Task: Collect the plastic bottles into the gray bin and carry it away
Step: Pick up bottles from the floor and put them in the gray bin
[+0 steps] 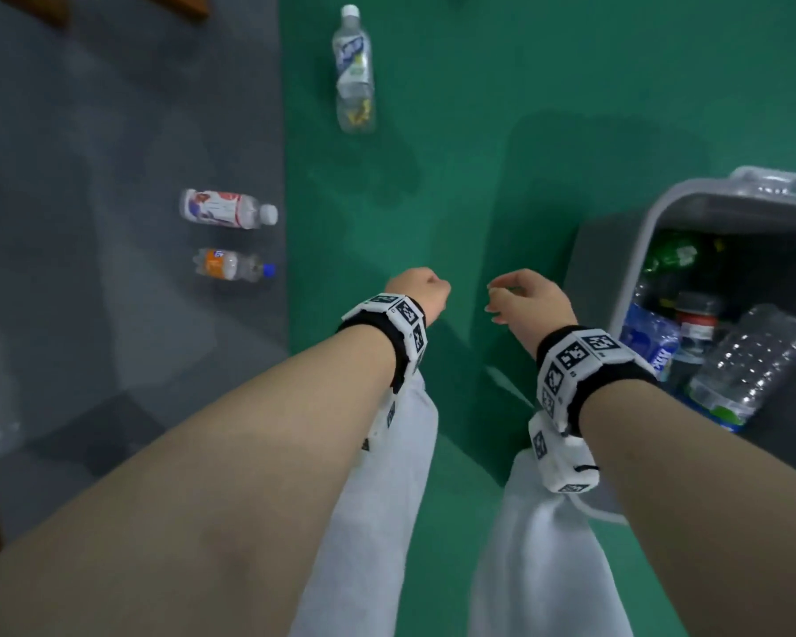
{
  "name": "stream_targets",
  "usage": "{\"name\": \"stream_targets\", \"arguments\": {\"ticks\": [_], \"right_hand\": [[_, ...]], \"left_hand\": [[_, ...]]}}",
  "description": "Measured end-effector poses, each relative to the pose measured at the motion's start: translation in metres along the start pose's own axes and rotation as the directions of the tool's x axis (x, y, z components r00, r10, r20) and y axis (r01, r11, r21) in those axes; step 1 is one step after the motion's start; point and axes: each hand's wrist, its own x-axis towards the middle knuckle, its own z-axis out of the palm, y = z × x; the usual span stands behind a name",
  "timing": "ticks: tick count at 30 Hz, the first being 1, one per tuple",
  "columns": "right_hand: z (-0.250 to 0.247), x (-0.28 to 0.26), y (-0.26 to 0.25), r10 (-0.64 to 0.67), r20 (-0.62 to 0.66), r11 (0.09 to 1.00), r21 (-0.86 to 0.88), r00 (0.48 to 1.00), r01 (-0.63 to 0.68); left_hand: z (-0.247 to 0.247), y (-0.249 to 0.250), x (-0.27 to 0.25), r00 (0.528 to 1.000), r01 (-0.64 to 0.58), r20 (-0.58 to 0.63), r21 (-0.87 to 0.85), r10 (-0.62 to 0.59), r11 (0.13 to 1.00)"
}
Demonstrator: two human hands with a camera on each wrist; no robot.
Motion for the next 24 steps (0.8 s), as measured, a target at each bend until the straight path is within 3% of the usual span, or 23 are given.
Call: {"name": "stream_targets", "arguments": {"ticks": [5, 9, 19, 24], "right_hand": [[0.059, 0.008, -0.056, -0.075, 0.071, 0.993, -0.084, 0.995, 0.081], [0.102, 0.015, -0.084, -0.104, 0.161, 0.969, -0.206, 0.982, 0.136], [0.175, 0.052, -0.129, -0.101, 0.269, 0.88, -0.425, 0.958, 0.212], [0.204, 0.088, -0.154, -0.138, 0.302, 0.809, -0.515, 0.943, 0.283]], "left_hand": [[-0.081, -0.053, 0.029, 0.979, 0.118, -0.137, -0.216, -0.15, 0.969], [-0.119, -0.094, 0.043, 0.96, 0.175, -0.14, -0.375, -0.242, 0.91], [-0.143, -0.187, 0.081, 0.918, 0.27, -0.099, -0.553, -0.384, 0.788], [-0.149, -0.215, 0.113, 0.922, 0.267, -0.094, -0.546, -0.375, 0.794]]}}
